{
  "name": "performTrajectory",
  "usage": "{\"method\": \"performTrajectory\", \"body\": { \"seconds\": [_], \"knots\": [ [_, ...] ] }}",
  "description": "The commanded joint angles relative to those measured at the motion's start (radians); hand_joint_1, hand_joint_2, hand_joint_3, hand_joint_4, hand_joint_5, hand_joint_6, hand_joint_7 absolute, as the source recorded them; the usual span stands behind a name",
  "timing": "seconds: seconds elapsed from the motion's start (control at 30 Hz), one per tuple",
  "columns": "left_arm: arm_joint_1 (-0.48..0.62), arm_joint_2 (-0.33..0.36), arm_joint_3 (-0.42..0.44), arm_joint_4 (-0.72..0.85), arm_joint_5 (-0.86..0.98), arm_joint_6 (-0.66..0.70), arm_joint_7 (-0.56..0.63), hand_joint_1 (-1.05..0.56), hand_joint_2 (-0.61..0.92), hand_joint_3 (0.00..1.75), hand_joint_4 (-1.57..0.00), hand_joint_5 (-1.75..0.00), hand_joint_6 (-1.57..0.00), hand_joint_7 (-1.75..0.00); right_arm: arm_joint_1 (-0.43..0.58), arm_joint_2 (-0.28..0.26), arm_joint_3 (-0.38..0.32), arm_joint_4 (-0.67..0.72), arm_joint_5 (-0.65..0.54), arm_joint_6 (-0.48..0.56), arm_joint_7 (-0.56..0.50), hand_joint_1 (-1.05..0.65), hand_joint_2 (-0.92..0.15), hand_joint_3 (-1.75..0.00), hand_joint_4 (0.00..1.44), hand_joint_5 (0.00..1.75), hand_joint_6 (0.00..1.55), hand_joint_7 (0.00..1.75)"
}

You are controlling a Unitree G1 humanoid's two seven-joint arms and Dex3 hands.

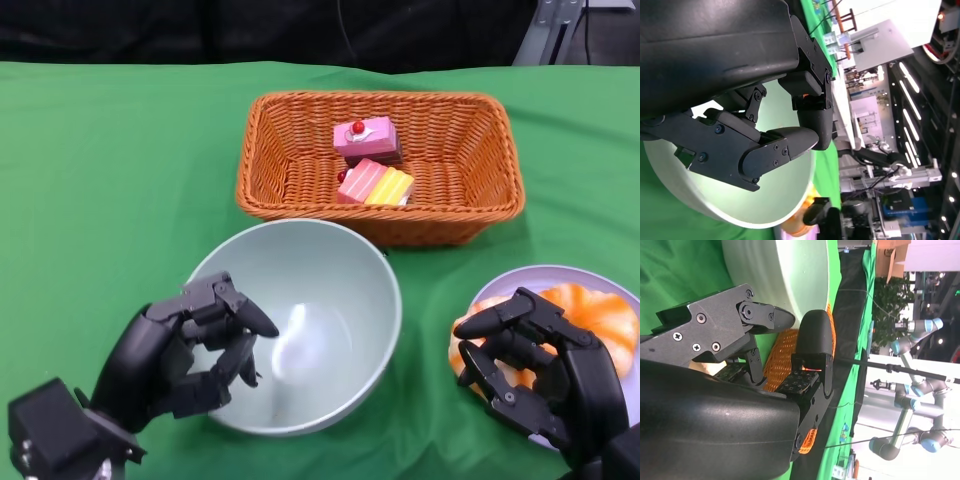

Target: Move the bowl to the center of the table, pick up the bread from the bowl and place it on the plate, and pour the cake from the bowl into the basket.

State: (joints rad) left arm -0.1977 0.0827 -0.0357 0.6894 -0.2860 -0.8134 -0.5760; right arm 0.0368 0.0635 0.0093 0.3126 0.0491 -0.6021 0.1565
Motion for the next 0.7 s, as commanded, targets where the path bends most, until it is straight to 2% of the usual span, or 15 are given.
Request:
{"method": "performTrajectory", "body": {
  "seconds": [0.03,0.2,0.27,0.37,0.5,0.6,0.7],
  "knots": [
    [-0.024,-0.011,0.015,0.049,-0.017,0.002,-0.061,-0.17,0.8,0.72,-0.73,-1.66,-0.74,-1.43,0.01,-0.022,-0.011,0.002,0.03,-0.03,0.02,-0.13,-0.72,-0.6,0.75,1.53,0.71,1.11],
    [-0.034,-0.024,0.038,0.081,-0.045,0.014,-0.136,-0.09,0.78,0.8,-0.74,-1.65,-0.72,-1.45,0.025,-0.035,-0.005,0.0,0.069,-0.042,0.082,-0.13,-0.71,-0.63,0.73,1.55,0.69,1.17],
    [-0.034,-0.034,0.051,0.078,-0.053,0.024,-0.137,-0.09,0.76,0.82,-0.74,-1.64,-0.73,-1.45,0.03,-0.035,-0.005,-0.003,0.061,-0.042,0.078,-0.11,-0.7,-0.64,0.74,1.53,0.69,1.17],
    [-0.04,-0.047,0.068,0.079,-0.046,0.014,-0.128,-0.09,0.66,0.98,-0.76,-1.62,-0.74,-1.46,0.03,-0.036,-0.002,-0.005,0.044,-0.047,0.068,-0.12,-0.69,-0.64,0.76,1.51,0.7,1.17],
    [-0.046,-0.058,0.08,0.045,-0.046,0.035,-0.113,-0.1,0.6,1.09,-0.74,-1.64,-0.72,-1.48,0.029,-0.034,0.003,-0.042,0.038,-0.016,0.06,-0.12,-0.7,-0.62,0.75,1.52,0.7,1.17],
    [-0.045,-0.057,0.084,-0.007,-0.04,0.064,-0.102,-0.12,0.61,1.07,-0.7,-1.66,-0.69,-1.5,0.024,-0.037,0.01,-0.081,0.038,0.005,0.064,-0.12,-0.72,-0.58,0.74,1.54,0.68,1.19],
    [-0.056,-0.049,0.083,-0.053,-0.021,0.078,-0.086,-0.16,0.66,0.96,-0.69,-1.65,-0.67,-1.5,0.016,-0.042,0.021,-0.124,0.054,0.029,0.086,-0.15,-0.74,-0.56,0.76,1.53,0.69,1.18]
  ]
}}
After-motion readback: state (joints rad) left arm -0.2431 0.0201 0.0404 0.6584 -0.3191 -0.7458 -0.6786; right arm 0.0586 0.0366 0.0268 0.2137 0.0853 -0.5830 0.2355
